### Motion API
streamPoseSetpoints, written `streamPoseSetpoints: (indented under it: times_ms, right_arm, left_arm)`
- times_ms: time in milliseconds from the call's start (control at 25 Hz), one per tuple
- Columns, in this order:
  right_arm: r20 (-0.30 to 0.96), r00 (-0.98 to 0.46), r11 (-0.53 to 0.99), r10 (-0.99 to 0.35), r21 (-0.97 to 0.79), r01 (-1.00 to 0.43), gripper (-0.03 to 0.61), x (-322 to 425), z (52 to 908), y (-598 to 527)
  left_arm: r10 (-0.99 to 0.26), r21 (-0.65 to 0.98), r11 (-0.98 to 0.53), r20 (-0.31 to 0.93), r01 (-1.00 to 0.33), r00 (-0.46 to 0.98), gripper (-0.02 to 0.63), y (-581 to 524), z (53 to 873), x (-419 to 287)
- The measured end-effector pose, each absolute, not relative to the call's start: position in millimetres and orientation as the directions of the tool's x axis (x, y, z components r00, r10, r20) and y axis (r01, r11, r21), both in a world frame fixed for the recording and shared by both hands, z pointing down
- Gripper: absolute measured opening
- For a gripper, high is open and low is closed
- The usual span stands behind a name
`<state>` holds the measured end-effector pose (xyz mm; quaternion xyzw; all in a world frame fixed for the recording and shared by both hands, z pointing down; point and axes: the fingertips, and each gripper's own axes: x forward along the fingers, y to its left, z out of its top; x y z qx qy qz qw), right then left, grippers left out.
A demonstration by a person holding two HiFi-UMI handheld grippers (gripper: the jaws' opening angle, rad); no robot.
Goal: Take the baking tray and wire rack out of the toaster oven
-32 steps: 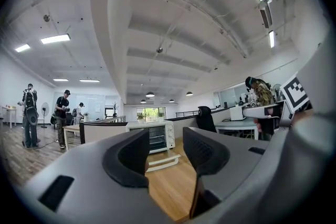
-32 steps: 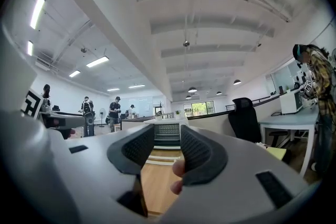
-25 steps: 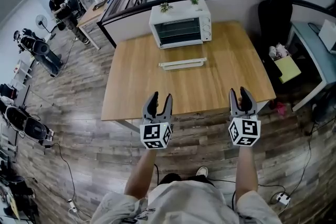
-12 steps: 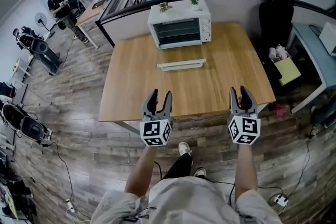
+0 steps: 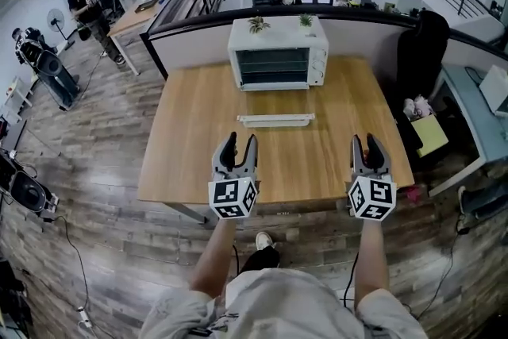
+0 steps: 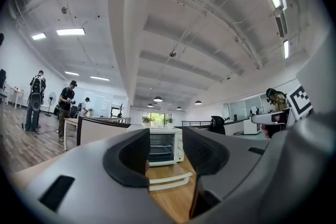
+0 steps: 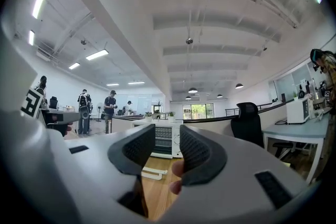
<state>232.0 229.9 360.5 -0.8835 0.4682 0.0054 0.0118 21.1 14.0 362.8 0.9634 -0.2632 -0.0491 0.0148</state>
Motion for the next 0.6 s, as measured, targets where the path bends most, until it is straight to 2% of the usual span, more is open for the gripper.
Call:
streamPoseSetpoints:
  times_ms: [600]
  right_arm:
    - [0.011,0.536,-0.536,-0.844,-0.016,-0.844,0.160,256.5,368.3,105.3]
  left_arm:
    - [-0.554,0.049,-0.832,-0.035,-0.553,0.831,0.187,-102.4,379.4,37.5]
